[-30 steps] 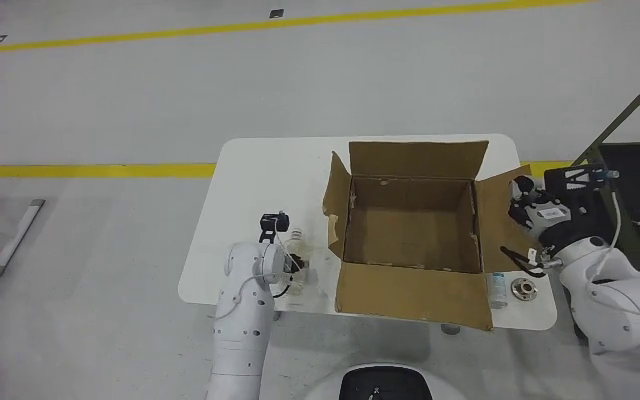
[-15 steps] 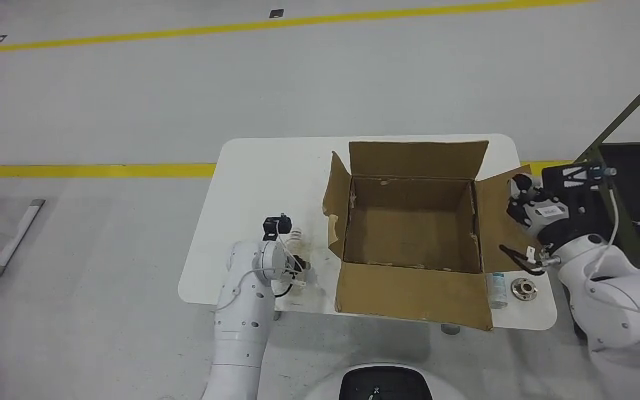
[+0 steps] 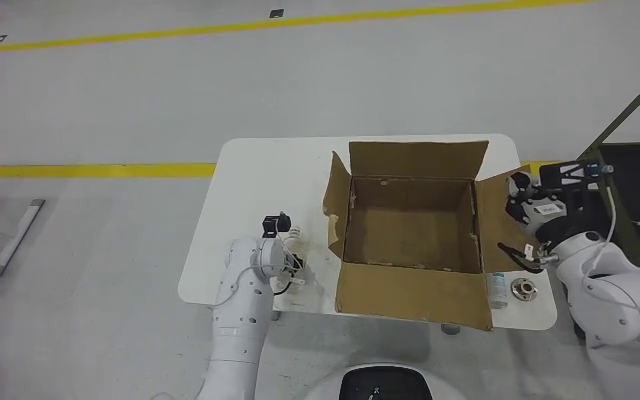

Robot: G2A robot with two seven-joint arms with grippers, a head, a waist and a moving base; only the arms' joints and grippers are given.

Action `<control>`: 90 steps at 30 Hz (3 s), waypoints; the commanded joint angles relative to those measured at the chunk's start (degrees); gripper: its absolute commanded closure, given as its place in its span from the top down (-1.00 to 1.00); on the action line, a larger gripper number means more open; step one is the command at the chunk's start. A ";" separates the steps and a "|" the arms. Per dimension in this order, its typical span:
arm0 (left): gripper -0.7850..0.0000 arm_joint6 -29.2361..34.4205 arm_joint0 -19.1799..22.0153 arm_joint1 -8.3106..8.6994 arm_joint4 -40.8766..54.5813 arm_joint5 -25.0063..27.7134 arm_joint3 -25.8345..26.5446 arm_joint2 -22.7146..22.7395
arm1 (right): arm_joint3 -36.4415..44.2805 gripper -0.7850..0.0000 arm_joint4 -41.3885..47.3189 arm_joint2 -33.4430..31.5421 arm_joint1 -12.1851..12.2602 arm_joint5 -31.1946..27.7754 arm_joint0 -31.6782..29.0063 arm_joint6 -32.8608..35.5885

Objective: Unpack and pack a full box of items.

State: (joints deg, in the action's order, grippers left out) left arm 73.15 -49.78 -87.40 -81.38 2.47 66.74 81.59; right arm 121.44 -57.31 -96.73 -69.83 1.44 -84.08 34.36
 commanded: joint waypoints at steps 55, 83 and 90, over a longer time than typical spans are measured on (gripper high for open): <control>-1.00 8.56 0.53 2.22 18.16 -8.16 30.90 4.64 | -20.16 -0.75 30.39 -12.21 3.71 -10.53 1.76 16.44; -1.00 10.04 11.56 2.96 40.78 -7.54 29.61 -2.50 | -19.91 -1.00 31.14 -1.01 4.16 -5.49 3.03 10.81; -1.00 8.55 11.74 2.78 44.87 -8.53 24.86 -7.60 | -18.39 -1.00 29.30 0.25 4.30 -2.59 2.71 9.54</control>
State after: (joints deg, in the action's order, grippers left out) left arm 81.83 -38.01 -84.65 -36.49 -5.97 92.46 74.80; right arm 102.95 -28.11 -96.54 -65.55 -1.43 -81.45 44.03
